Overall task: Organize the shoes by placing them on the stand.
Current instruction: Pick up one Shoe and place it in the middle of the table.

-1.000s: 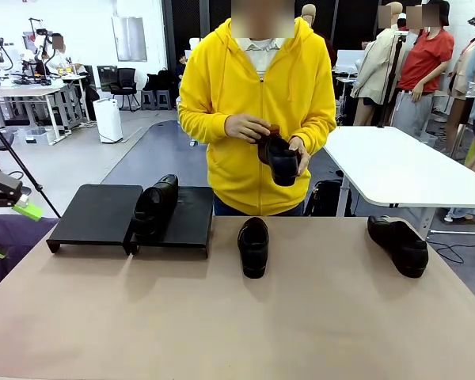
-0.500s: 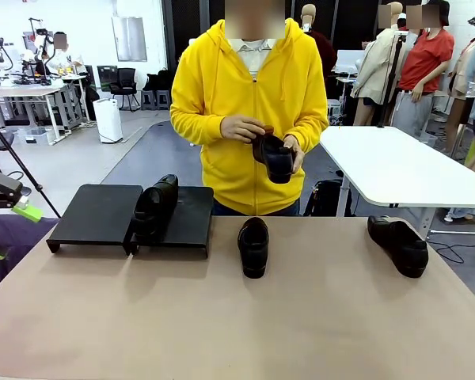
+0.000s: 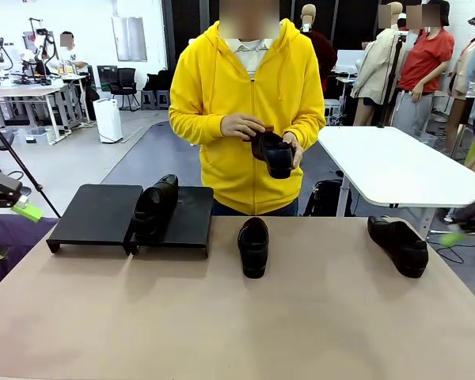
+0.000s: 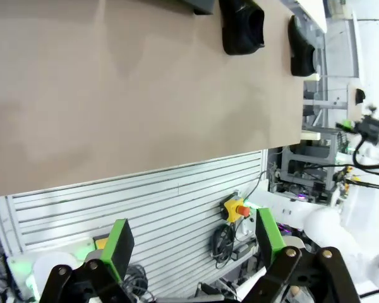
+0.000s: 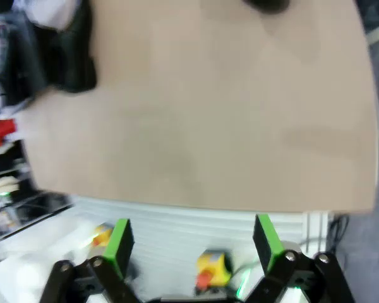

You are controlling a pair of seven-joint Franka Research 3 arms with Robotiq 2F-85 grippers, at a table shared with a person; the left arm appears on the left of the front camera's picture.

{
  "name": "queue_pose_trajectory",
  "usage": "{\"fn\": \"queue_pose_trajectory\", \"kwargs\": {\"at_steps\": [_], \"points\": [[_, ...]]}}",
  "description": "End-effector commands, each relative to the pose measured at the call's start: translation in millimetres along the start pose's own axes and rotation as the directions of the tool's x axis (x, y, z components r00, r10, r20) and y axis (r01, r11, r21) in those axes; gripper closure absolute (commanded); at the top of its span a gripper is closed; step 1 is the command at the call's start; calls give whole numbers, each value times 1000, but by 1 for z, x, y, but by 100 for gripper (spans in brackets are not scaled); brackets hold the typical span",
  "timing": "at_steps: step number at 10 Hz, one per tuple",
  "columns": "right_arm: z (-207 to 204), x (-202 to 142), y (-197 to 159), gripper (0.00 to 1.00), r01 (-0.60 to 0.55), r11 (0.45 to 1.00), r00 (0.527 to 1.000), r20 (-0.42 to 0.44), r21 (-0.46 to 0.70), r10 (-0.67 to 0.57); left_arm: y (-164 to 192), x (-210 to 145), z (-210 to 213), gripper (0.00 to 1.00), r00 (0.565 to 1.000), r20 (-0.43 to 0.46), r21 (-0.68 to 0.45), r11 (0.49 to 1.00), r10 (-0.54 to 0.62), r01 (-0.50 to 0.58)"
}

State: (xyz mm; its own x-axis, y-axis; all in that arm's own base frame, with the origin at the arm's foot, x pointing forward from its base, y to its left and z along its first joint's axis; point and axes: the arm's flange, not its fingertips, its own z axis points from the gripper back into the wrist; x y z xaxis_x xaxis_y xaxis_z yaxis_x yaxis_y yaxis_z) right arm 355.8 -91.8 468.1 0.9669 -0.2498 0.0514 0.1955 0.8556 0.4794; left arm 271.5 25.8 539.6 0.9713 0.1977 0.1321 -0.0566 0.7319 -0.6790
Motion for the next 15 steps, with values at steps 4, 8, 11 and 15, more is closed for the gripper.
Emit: {"fn": "queue_pose_trajectory", "kwargs": {"at_steps": [4,8,11,15], "points": [[-83,75,37,0,16,963,995,99,-268,11,0,0,4,0,1000,-7,9,1000,-4,4],[-102,109,44,0,-23,946,986,146,-325,74,0,0,4,0,1000,-7,9,1000,-4,4],[-63,179,61,0,-39,921,985,139,-387,101,0,0,4,0,1000,-7,9,1000,-4,4],[-96,248,48,0,-129,919,991,-33,-372,126,0,0,4,0,1000,-7,9,1000,-4,4]]}}
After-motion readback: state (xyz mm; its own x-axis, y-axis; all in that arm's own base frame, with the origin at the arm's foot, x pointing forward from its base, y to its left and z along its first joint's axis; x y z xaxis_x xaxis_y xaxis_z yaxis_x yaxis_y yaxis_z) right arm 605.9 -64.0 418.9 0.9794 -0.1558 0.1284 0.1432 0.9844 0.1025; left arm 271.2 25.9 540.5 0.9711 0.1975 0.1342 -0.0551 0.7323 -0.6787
